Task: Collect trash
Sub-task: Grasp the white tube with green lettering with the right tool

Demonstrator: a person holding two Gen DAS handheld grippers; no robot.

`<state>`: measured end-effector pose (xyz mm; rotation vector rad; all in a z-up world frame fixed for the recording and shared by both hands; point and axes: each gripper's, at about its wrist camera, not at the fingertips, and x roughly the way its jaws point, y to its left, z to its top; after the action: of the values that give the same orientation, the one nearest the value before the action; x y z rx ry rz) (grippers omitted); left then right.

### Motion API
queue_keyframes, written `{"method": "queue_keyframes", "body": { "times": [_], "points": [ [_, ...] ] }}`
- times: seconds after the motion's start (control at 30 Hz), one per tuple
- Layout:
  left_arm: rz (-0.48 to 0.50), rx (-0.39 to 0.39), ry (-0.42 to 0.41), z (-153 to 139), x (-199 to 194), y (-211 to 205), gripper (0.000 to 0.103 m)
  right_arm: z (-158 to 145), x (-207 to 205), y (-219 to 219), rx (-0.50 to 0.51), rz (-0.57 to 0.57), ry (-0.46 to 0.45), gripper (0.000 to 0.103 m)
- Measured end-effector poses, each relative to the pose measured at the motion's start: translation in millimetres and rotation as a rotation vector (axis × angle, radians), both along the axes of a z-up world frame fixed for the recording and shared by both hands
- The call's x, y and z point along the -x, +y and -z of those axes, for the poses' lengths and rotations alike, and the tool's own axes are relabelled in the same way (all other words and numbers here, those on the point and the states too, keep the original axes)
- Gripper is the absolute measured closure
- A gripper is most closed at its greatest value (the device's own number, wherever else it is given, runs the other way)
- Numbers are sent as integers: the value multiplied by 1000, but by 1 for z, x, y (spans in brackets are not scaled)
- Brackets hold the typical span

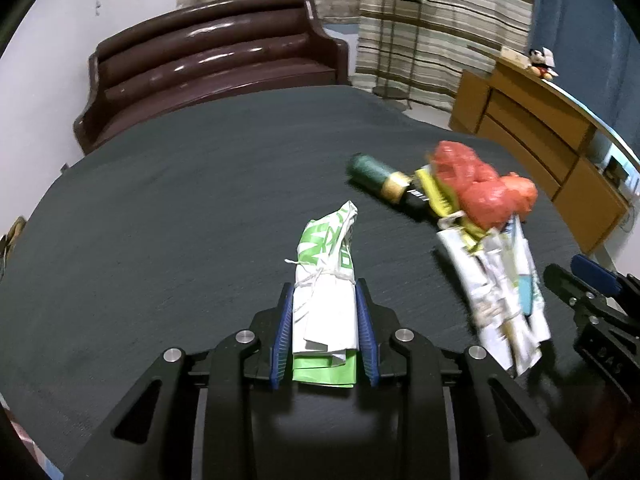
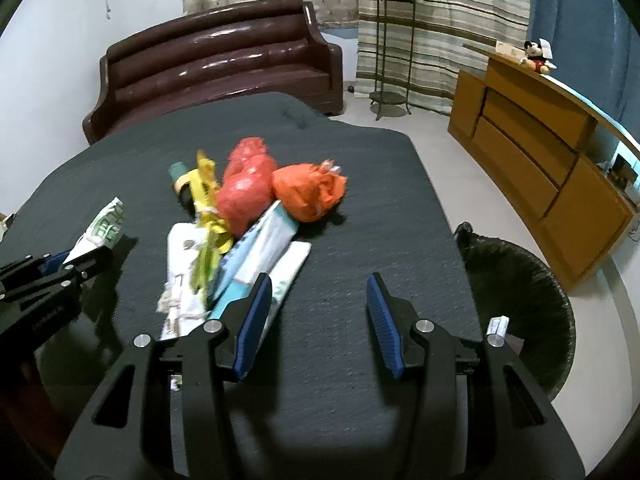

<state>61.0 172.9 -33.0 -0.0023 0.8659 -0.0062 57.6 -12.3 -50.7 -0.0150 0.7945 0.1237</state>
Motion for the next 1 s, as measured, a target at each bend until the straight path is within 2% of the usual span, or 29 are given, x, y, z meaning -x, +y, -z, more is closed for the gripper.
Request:
{"method": "queue_keyframes", "body": {
  "times": [0.27, 0.6, 0.9, 0.97, 1.0],
  "points": [
    [-55, 1, 4, 1, 12, 25, 72, 4, 12, 16, 23, -18, 25, 55],
    [-70, 13, -4, -1, 19, 32, 72, 11, 13, 20, 49, -2, 62, 55],
    [-70, 18, 3, 2, 19, 29, 72, 11, 8, 16, 74, 9, 54, 55],
    [-65, 15, 3, 3, 21, 27, 72, 10, 4, 15, 78, -1, 59, 59],
    [-63, 14, 4, 3, 21, 27, 72, 11, 3, 15, 81, -7, 63, 67]
  ]
}}
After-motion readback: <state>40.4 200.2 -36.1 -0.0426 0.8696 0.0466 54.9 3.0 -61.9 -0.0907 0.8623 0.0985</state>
